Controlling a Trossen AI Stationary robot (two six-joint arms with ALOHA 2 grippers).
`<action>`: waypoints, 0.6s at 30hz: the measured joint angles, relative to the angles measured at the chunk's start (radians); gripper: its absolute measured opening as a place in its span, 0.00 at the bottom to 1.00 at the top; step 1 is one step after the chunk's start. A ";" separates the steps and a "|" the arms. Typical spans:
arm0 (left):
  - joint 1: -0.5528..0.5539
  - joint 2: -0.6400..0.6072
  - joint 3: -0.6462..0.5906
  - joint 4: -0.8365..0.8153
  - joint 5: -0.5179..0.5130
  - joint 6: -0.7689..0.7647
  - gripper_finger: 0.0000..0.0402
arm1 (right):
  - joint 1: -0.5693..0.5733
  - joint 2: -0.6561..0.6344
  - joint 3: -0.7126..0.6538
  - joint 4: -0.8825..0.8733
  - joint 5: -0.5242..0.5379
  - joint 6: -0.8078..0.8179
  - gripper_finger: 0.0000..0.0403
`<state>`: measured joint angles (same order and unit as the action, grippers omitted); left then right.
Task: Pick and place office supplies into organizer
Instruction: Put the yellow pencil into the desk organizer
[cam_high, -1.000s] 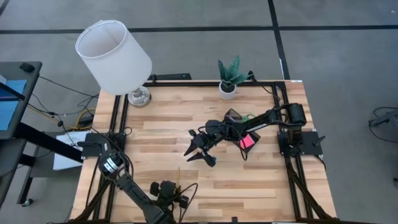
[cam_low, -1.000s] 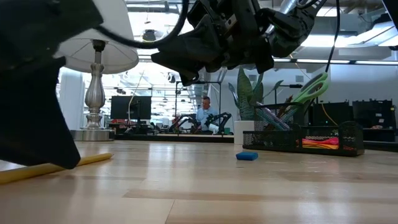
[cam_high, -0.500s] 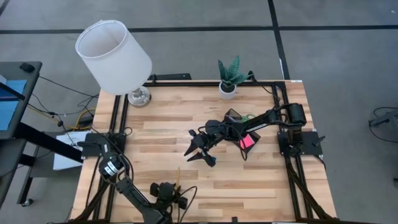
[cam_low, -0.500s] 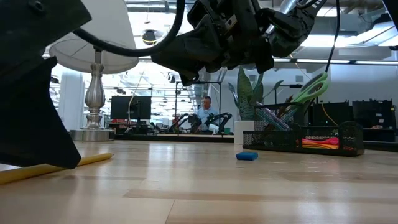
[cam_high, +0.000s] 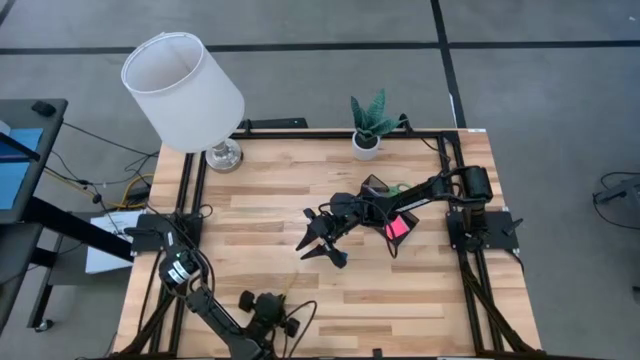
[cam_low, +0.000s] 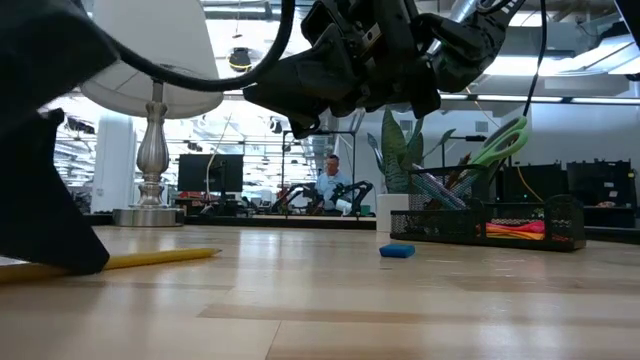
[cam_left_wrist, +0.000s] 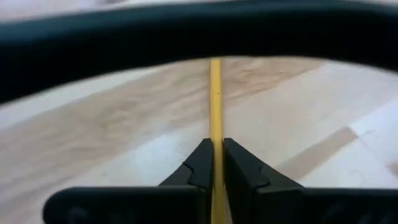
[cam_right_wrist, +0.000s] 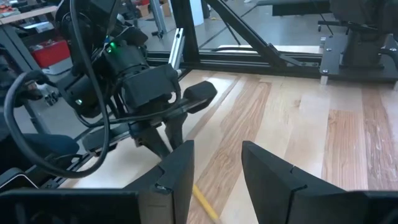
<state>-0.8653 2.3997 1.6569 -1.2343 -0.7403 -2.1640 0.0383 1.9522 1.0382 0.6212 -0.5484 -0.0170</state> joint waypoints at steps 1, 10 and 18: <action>-0.001 0.001 0.000 -0.011 0.001 0.004 0.03 | 0.000 0.000 0.000 0.000 0.000 0.000 0.31; -0.007 0.004 -0.004 -0.048 -0.031 0.026 0.12 | 0.000 0.000 0.000 0.005 0.000 0.000 0.31; -0.035 -0.050 -0.011 -0.062 0.014 0.051 0.21 | 0.014 0.000 0.000 0.008 -0.001 0.252 0.31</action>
<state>-0.9005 2.3499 1.6463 -1.2965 -0.7263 -2.1131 0.0528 1.9522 1.0382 0.6289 -0.5491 0.2346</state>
